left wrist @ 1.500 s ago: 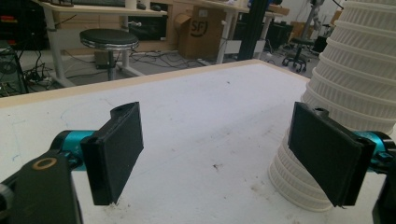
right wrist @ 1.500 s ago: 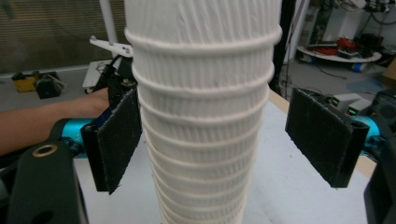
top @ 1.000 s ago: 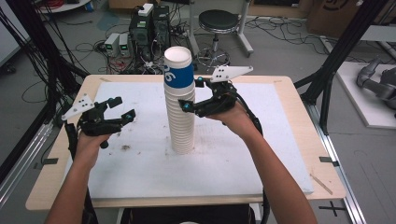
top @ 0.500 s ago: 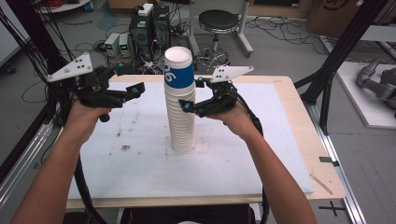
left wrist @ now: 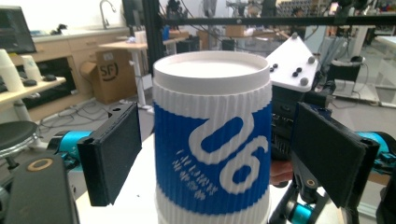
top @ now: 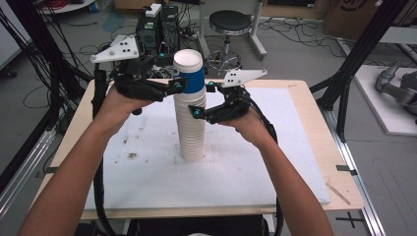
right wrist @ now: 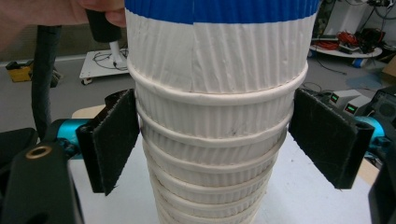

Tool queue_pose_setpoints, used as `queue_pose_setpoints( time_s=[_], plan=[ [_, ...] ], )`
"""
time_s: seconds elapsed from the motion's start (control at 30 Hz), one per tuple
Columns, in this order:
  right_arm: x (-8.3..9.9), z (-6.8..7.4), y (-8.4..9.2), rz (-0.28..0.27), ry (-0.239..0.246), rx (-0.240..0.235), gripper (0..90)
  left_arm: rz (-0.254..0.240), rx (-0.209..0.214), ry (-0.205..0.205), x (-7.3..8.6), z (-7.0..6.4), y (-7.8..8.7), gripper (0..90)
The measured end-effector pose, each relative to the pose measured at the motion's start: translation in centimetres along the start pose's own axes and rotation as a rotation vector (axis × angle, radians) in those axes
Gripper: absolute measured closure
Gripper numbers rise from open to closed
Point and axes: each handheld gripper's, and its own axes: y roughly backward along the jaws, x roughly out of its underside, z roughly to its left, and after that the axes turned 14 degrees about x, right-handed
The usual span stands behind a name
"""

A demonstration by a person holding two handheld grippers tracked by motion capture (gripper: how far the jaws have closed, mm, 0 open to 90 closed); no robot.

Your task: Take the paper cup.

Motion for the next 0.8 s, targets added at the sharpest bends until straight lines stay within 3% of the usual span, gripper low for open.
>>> queue_pose_setpoints(
  time_s=[0.17,0.23,0.37,0.53,0.6,0.67,0.7,0.77,0.8],
  plan=[
    [0.0,0.0,0.0,-0.001,0.0,0.0,17.0,0.032,0.005,0.001,0.2,0.4,-1.2,17.6],
    [0.0,0.0,0.0,-0.002,0.003,0.001,17.1,0.032,0.003,-0.019,0.3,0.4,-1.6,22.7],
    [0.0,0.0,0.1,0.004,0.001,-0.002,17.1,0.03,0.0,-0.041,-0.1,0.4,-1.6,24.0],
    [0.0,0.0,0.1,-0.002,0.01,0.0,17.1,-0.076,0.007,-0.055,-2.3,0.2,-0.8,25.6],
    [0.0,0.0,0.1,0.004,0.0,-0.002,17.0,-0.09,0.0,-0.067,-3.1,0.1,-0.6,25.7],
    [0.0,0.0,0.1,0.002,-0.003,0.004,16.8,-0.117,-0.01,-0.09,-5.0,-0.3,-0.1,25.7],
    [0.0,0.0,0.1,0.005,-0.004,0.003,16.7,-0.117,-0.01,-0.09,-5.0,-0.3,-0.1,25.7],
    [0.0,0.0,0.3,0.01,0.003,0.008,16.8,-0.152,-0.03,-0.113,-7.0,-0.9,0.7,25.7],
    [0.1,0.0,0.4,0.014,0.006,0.013,16.7,-0.152,-0.03,-0.113,-7.0,-0.9,0.7,25.7]
  ],
)
